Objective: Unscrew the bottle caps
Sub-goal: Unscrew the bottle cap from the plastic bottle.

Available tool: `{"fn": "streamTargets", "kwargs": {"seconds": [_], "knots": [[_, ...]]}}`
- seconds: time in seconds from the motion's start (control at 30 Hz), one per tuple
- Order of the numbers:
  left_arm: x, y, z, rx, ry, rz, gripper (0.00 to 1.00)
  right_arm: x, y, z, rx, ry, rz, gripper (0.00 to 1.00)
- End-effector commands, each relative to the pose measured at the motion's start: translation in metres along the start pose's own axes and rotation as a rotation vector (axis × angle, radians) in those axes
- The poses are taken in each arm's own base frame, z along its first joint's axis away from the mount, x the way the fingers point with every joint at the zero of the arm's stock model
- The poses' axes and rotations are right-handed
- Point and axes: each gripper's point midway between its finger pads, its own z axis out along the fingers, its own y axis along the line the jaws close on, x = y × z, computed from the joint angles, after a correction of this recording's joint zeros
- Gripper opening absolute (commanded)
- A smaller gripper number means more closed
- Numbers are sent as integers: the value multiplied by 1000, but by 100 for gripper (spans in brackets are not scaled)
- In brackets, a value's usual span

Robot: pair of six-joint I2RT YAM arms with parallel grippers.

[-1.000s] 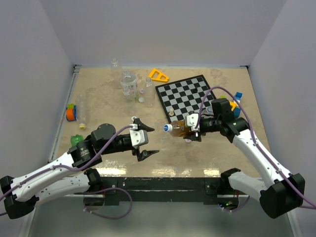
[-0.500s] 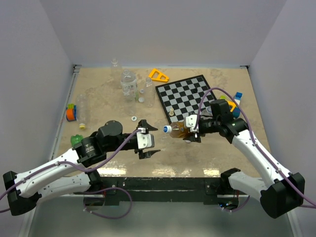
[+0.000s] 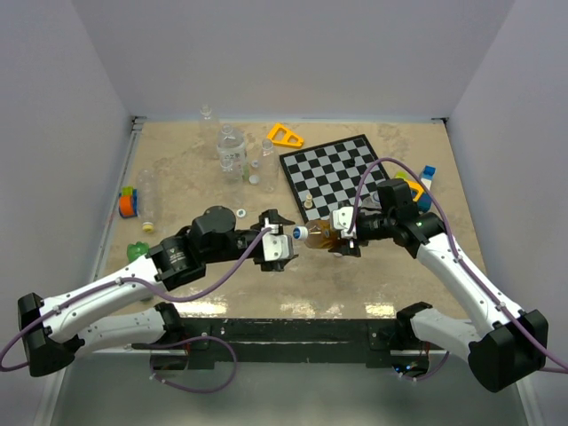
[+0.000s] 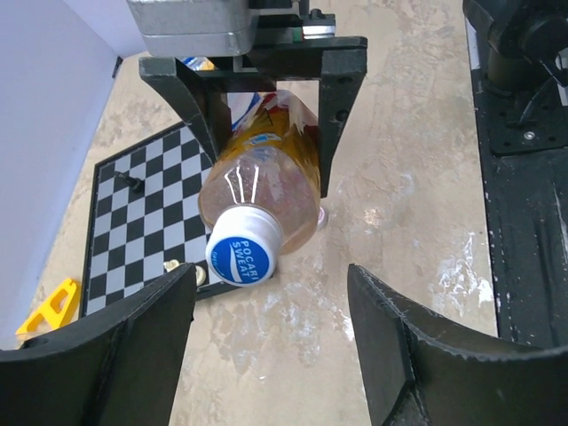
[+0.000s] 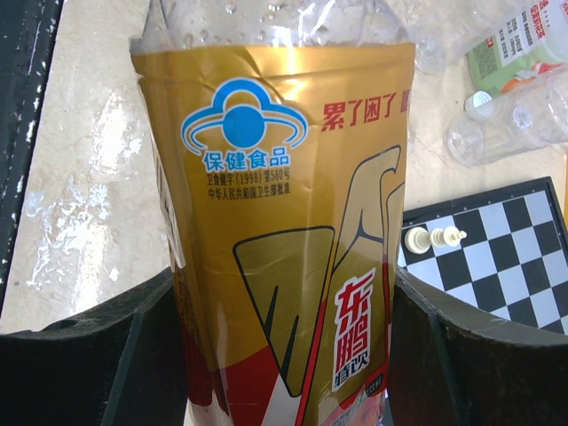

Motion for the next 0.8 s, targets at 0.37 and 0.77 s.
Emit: {"fn": "streamTargets", "kwargs": {"seconds": [0.37,0.77], "knots": [[-23,16,18,8,-26,35,13,-4,-1,2,6,-11,-17,6],[-22,39,-16,-370,-82,-853,0,-1,-2,3,17,-1,-11,6]]}}
